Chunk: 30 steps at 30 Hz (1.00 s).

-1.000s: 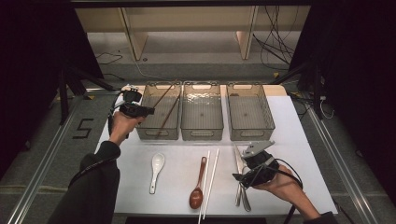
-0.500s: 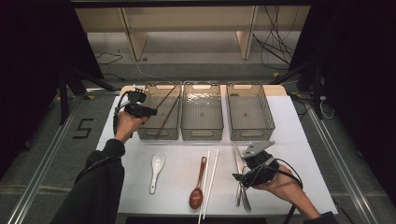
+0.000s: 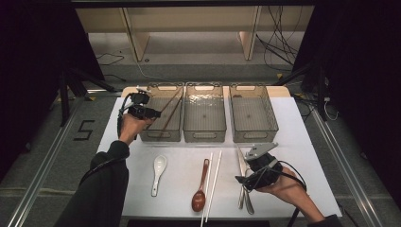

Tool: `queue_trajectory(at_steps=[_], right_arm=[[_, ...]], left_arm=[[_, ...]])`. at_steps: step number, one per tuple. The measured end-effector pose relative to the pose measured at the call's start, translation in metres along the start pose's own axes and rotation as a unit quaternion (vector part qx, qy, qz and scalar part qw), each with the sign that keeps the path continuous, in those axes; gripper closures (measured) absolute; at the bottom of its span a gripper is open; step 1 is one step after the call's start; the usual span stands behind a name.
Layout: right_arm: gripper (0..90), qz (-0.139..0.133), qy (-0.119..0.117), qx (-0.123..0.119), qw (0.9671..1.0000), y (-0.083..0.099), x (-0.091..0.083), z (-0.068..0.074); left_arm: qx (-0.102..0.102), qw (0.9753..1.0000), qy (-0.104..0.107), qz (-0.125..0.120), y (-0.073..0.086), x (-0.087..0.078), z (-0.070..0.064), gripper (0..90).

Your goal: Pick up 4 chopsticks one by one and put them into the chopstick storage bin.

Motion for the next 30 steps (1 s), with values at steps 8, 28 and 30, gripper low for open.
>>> queue_trajectory(at_steps=[8,28,30], right_arm=[[30.8,0.001,0.001,0.0,1.0,0.0,0.0,0.0],[30.4,-0.002,0.007,0.003,1.0,-0.001,-0.001,0.0],[30.3,0.0,0.008,0.004,1.0,0.0,-0.001,0.0]], left_arm=[[0.011,0.9998,0.015,-0.008,0.004,-0.018,-0.008,48.0],[0.056,0.997,0.053,-0.002,0.041,-0.071,-0.043,27.4],[0.057,0.9966,0.059,0.006,0.047,-0.07,-0.043,25.6]])
Point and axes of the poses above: each handheld gripper's, and its own axes: x roughly forward along the jaws, y roughly out of its underside, z roughly to its left, the point moved 5 cm from there along x, roughly forward along the jaws, and after that the axes turned 4 degrees about -z, right-handed, at the moved point
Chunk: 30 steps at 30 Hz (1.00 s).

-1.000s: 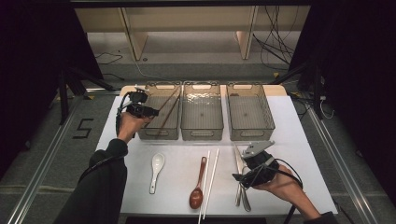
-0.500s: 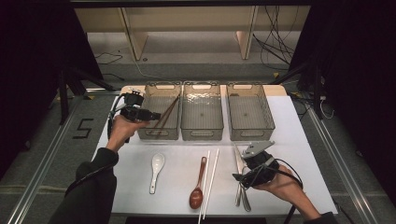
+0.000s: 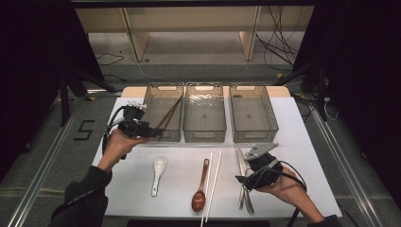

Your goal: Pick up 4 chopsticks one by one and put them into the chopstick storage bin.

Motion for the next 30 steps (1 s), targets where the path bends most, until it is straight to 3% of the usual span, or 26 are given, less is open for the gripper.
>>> queue_trajectory(at_steps=[14,30], right_arm=[[29.9,0.017,0.012,0.024,0.9995,0.005,0.005,-0.006],[29.9,0.018,0.01,0.026,0.9994,0.004,0.008,-0.009]], left_arm=[[0.018,0.9997,0.011,0.016,0.029,-0.004,-0.019,20.5],[0.022,0.9986,0.013,0.047,0.057,-0.005,-0.034,18.7]])
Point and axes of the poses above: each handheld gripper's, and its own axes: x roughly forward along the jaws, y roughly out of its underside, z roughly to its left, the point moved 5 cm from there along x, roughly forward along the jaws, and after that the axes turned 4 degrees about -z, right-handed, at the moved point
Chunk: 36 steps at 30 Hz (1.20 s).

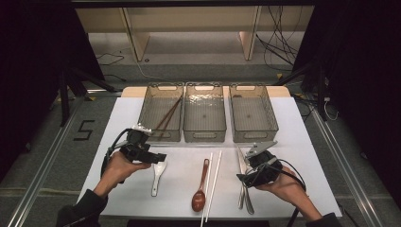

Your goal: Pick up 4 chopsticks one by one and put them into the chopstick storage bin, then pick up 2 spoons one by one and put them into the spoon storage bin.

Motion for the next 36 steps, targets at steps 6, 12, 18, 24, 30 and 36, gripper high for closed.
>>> queue_trajectory(at_steps=[6,12,18,24,30,36], right_arm=[[29.8,0.0,-0.001,-0.002,1.0,0.0,0.0,0.001],[29.8,0.001,-0.001,-0.001,1.0,-0.001,0.0,0.002],[29.9,0.0,-0.002,-0.002,1.0,-0.002,0.0,0.002],[29.8,-0.001,-0.002,-0.002,1.0,-0.002,0.0,0.002],[29.7,-0.001,-0.003,-0.002,1.0,-0.002,0.0,0.003],[29.7,-0.002,-0.002,-0.005,1.0,-0.002,0.0,0.003]], left_arm=[[0.003,0.9999,-0.004,0.013,0.008,0.002,-0.003,18.2],[0.005,0.9995,-0.014,0.027,0.015,0.002,-0.003,18.3],[0.007,0.9992,-0.018,0.035,0.021,0.003,-0.004,18.3],[0.007,0.9987,-0.018,0.046,0.027,0.005,-0.004,18.3],[0.014,0.9971,-0.027,0.069,0.034,0.012,-0.003,18.3],[0.012,0.9963,-0.034,0.078,0.037,0.014,-0.001,18.4]])
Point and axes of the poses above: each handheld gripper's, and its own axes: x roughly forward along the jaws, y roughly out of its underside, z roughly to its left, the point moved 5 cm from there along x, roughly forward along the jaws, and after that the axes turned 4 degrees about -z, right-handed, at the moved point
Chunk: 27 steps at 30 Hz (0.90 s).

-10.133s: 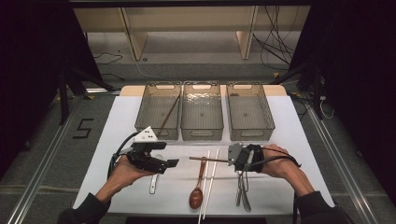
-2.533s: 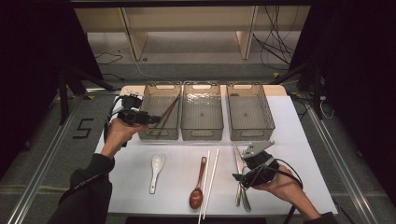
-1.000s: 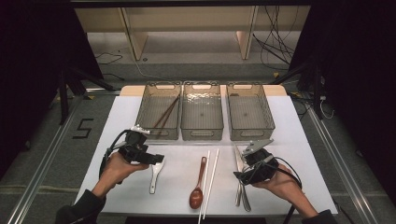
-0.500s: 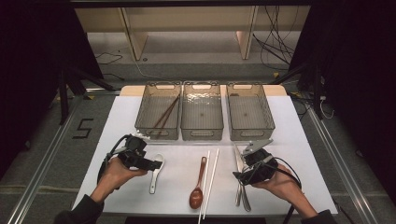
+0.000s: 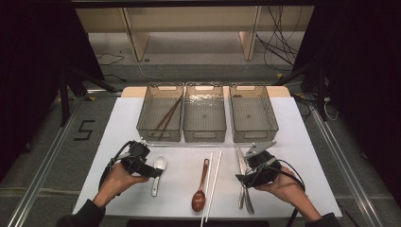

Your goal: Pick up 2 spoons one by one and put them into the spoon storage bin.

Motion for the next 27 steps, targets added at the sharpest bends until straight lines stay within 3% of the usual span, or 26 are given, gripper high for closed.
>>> queue_trajectory(at_steps=[17,27], right_arm=[[29.7,0.001,0.002,0.0,1.0,-0.001,-0.001,0.002],[29.7,0.002,0.004,-0.003,1.0,-0.001,-0.001,0.003]], left_arm=[[0.006,0.9998,0.006,0.019,0.006,0.007,-0.003,20.5],[0.022,0.9988,0.01,0.043,0.012,0.012,-0.006,27.1]])
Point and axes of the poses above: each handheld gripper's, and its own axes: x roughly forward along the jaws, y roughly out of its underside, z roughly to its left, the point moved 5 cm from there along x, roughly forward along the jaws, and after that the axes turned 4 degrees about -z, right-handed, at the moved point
